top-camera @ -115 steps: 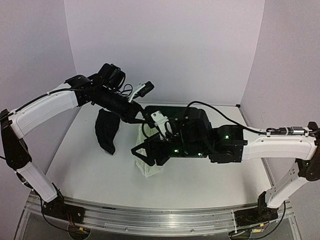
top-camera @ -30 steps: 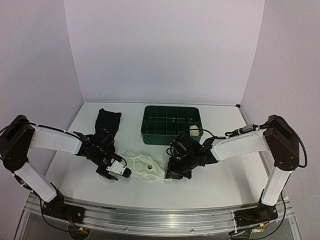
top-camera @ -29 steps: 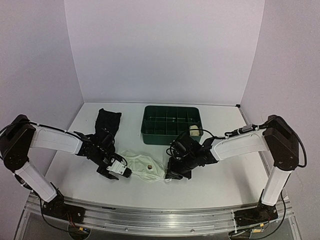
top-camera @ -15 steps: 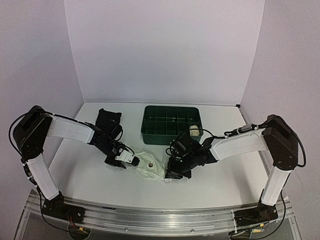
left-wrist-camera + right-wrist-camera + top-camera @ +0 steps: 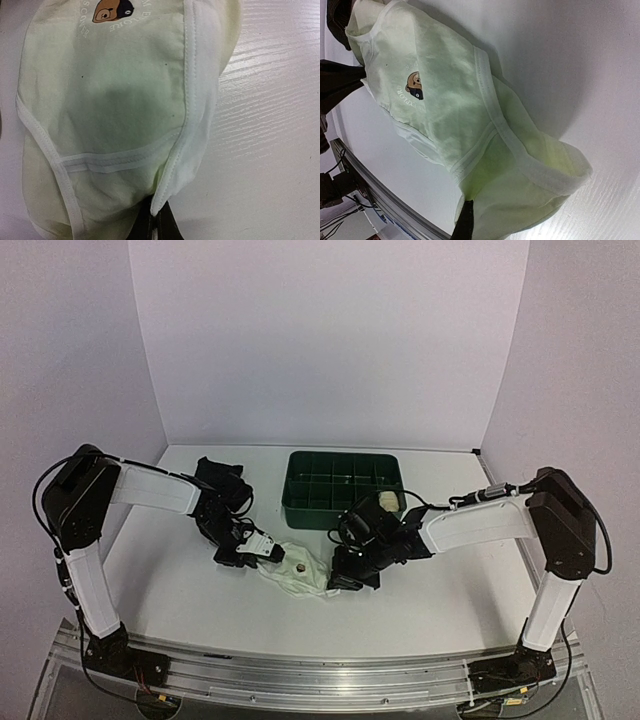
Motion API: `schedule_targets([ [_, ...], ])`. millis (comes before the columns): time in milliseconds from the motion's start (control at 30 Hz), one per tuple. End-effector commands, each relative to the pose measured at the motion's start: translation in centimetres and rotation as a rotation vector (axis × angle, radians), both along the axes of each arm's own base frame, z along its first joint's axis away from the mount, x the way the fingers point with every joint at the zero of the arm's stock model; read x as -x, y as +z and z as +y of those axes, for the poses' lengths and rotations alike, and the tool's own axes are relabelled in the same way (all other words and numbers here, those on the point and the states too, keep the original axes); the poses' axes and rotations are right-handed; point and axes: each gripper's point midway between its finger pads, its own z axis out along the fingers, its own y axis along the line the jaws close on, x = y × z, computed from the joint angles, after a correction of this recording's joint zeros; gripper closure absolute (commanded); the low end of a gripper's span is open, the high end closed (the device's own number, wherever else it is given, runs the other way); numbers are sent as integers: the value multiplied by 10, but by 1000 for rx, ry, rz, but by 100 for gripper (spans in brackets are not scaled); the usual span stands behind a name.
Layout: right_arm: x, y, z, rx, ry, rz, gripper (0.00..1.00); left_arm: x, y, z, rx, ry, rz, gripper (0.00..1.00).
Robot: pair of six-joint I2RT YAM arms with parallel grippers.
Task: Roll the underwear
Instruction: Flatten out the underwear at the center of the board.
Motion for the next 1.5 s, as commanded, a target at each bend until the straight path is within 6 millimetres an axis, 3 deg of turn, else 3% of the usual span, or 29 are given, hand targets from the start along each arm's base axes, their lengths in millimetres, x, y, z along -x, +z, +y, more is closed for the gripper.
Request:
schedule_targets([
  [0,-5,13,3,-8,14,-18,100,3,-12,10,-56,68,60,100],
  [133,-14,32,2,-41,-7,-35,100,-26,33,4,47,152,-30,100],
  [267,-39,79,1,-122,-47,-106,100,-68,119,-1,214,312,-47,100],
  [333,-53,107,1,-161,-62,-154,100,-78,164,-1,290,361,-35,100],
  [433,-72,148,-2,-199,-62,-234,100,-81,214,-1,366,388,-41,100],
  [567,-87,194,-2,-216,-25,-326,100,-79,259,-2,428,379,-95,100],
  [700,-96,232,-3,-256,-21,-384,100,-90,300,-1,489,397,-179,100],
  [800,-94,236,-9,-255,-35,-377,100,-87,309,-1,511,406,-175,100],
  [967,-87,211,-21,-208,-69,-320,100,-70,286,7,498,406,-151,100],
  [1167,-110,217,-11,-227,-44,-331,100,-76,283,11,481,413,-170,100],
  [1300,-111,213,2,-246,-6,-299,100,-75,285,18,481,414,-189,100],
  [1367,-104,196,-1,-233,-3,-249,100,-59,275,21,473,385,-170,100],
  [1467,-78,152,-7,-177,6,-141,100,-12,236,27,451,333,-82,100],
])
